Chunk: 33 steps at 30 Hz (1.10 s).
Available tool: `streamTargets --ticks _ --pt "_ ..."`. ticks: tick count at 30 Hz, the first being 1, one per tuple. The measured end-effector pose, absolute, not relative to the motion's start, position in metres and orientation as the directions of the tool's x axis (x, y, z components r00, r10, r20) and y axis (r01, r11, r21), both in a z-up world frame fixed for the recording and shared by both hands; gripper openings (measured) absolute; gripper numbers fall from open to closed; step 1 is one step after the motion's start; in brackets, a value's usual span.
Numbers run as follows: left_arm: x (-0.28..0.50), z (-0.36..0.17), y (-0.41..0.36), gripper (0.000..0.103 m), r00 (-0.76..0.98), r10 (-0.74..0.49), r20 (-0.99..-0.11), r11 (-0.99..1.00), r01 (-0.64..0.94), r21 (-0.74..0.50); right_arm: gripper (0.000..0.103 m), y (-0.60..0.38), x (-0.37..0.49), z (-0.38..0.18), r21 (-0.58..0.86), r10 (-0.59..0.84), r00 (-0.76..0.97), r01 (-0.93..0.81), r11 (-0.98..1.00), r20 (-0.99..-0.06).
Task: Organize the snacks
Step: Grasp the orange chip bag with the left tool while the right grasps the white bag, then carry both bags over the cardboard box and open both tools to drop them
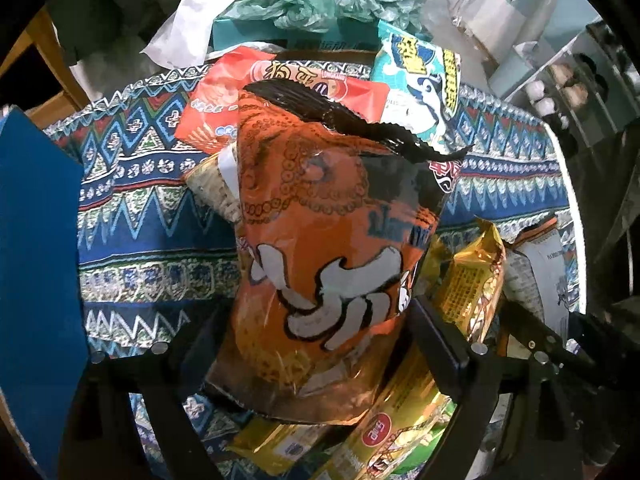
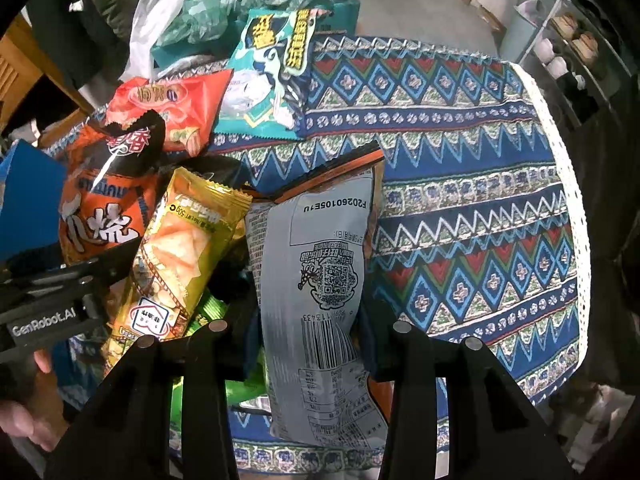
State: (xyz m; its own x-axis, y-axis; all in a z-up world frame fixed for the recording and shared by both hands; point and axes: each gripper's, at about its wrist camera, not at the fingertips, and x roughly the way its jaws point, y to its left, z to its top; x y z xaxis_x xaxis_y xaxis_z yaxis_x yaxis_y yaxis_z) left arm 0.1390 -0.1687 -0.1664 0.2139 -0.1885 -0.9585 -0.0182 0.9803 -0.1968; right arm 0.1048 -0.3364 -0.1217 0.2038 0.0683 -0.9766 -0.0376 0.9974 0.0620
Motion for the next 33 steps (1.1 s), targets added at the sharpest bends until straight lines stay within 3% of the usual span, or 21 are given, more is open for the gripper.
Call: streamTargets --ticks 4,11,17,33 --pt "0.138 -0.166 -0.164 0.069 0.234 -0.208 -0.95 0.975 -0.027 -0.22 0.039 -0.34 0.101 -0.112 0.072 0.075 0.227 -0.021 0.997 -0.971" --pt "0.132 -0.158 -0.156 0.058 0.264 -0.206 -0.942 0.975 -0.028 -0.221 0.039 -0.341 0.1 -0.098 0.065 0.066 0.264 -0.011 0.998 -0.962" --pt "0.121 -0.143 -0.156 0.053 0.306 -0.187 -0.933 0.98 -0.012 -0.201 0.039 -0.334 0.098 -0.086 0.073 0.08 0.297 -0.034 0.997 -0.951" --pt "0.095 -0.087 -0.132 0.051 0.407 -0.152 -0.901 0.984 -0.023 -0.176 0.039 -0.304 0.09 -0.045 0.131 0.162 0.365 -0.108 0.985 -0.917"
